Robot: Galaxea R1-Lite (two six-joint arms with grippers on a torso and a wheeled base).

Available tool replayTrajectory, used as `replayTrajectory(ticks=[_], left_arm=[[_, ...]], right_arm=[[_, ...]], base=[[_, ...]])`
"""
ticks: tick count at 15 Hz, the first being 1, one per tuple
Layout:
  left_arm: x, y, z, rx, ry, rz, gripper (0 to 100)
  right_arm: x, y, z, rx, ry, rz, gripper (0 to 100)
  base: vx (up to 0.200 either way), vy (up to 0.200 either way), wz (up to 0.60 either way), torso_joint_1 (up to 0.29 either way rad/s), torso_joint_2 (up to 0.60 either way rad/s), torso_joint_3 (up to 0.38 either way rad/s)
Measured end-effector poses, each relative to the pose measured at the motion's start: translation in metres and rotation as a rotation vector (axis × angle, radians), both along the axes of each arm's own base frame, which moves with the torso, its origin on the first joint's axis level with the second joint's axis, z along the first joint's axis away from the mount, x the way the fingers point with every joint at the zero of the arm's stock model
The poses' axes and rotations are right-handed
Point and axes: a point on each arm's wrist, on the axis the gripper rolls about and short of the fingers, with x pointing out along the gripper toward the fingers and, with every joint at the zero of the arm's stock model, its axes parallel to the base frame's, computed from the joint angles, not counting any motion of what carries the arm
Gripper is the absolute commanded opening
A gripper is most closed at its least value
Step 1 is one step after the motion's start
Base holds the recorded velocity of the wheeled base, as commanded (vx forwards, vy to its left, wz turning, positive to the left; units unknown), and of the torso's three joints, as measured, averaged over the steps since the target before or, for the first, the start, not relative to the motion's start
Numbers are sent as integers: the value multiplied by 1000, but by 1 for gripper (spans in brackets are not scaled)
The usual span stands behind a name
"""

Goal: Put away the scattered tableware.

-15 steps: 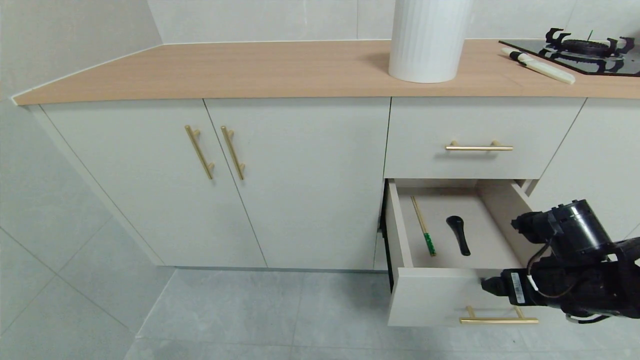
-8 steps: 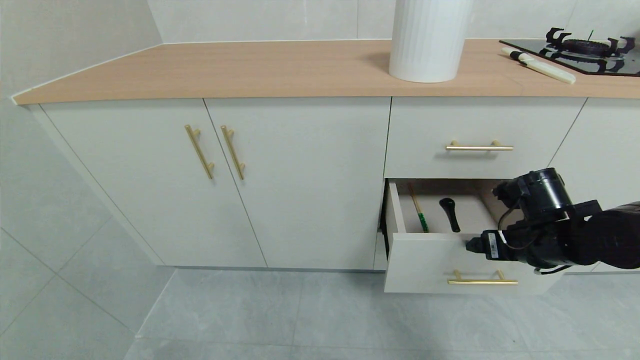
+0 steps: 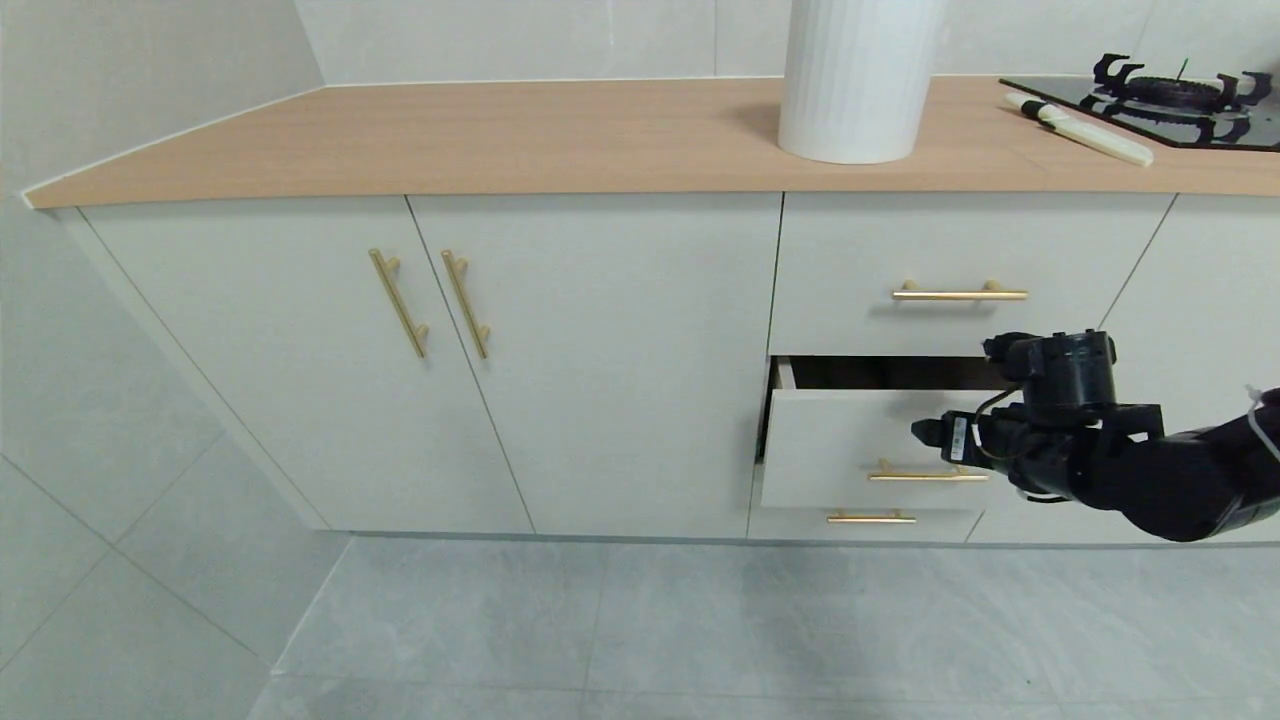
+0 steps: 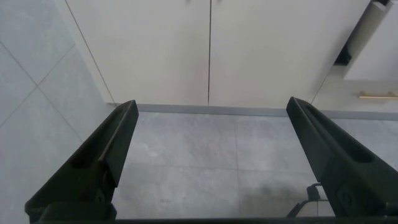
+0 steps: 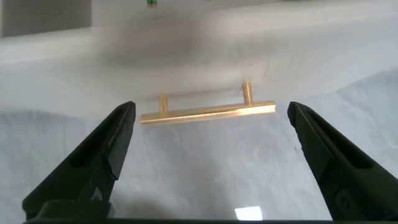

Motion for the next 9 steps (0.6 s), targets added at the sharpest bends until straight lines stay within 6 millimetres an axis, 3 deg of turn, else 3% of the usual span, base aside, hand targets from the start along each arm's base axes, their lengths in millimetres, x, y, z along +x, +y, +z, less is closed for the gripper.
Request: replayTrajectory(ticks=[9], left_arm=[[0,0,0,0,0,0,100]], right_arm=[[28,5,-34,10,-200,-66,100]], base=[[0,0,0,0,0,0]])
